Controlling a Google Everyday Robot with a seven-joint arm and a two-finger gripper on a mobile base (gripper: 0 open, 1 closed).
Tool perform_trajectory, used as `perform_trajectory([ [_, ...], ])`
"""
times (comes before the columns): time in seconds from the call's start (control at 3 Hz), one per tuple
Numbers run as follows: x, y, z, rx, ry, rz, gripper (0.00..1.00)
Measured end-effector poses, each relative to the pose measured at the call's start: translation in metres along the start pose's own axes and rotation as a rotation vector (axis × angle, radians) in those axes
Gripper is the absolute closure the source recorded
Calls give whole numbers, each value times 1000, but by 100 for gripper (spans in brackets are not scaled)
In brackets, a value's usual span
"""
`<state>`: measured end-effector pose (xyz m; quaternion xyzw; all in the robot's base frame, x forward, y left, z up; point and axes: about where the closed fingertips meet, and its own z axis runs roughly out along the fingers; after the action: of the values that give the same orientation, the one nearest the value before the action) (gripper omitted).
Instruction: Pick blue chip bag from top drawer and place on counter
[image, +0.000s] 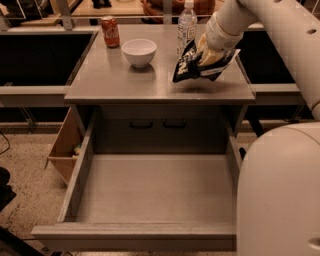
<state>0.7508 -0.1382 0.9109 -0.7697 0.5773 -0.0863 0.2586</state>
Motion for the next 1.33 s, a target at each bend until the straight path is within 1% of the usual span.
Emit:
perform_trajectory([
  [1.33,0,0,0,0,0,0,5],
])
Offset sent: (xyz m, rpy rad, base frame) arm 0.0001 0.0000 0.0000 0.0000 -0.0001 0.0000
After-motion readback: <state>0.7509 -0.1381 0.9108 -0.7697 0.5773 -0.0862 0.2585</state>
